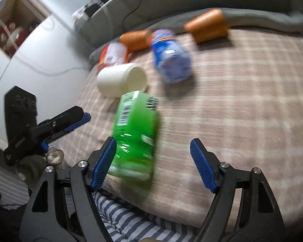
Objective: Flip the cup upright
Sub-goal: 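Close the left tool on the green cup while the right tool opens and releases it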
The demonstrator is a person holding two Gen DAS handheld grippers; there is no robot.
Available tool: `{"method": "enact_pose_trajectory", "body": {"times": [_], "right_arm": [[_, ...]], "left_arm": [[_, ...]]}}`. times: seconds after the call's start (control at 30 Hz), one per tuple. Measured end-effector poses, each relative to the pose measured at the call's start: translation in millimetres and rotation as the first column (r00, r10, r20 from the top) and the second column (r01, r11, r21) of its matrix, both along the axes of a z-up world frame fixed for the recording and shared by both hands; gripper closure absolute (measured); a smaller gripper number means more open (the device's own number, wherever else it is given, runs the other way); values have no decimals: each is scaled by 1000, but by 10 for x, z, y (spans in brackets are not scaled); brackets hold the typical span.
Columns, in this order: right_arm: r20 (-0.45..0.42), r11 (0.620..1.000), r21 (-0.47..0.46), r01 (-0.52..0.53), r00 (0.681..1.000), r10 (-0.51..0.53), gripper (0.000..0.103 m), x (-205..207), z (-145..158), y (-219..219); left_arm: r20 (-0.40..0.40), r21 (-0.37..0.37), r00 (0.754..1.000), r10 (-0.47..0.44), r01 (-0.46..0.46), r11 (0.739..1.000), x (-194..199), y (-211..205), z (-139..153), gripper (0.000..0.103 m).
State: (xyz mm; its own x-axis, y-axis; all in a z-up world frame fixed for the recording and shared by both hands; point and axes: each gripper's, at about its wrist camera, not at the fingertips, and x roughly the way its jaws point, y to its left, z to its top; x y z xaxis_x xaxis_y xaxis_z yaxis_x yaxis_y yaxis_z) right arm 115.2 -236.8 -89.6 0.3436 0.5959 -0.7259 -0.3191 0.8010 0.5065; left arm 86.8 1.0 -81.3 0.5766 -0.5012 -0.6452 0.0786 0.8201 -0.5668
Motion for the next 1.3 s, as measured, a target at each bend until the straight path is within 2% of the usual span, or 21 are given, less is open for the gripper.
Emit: {"method": "enact_pose_trajectory", "body": {"times": [0.1,0.23,0.43,0.53,0.77,1.13,1.3], "right_arm": [[-3,998,21,66,998,-66,25,-82,-9,-243],[17,987,37,157,987,-158,25,-184,7,-512],[61,974,25,224,972,-225,25,-345,122,-752],[67,972,26,232,970,-233,25,-355,142,-779],[59,968,19,251,966,-252,25,-370,105,-799],[51,959,14,282,958,-282,25,-355,93,-866],[50,960,15,281,958,-281,25,-352,91,-865]], "left_arm": [[-63,-77,998,-28,23,997,139,-49,-93,21],[-122,-131,992,-39,23,991,265,-97,-210,21],[-171,-159,984,-49,22,987,368,-141,-334,23],[-192,-172,979,-62,28,985,426,-166,-388,30],[-205,-163,975,-81,48,985,484,-231,-445,44],[-185,-132,979,-91,67,989,499,-298,-386,45],[-122,-92,990,-77,66,994,427,-310,-235,45]]}}
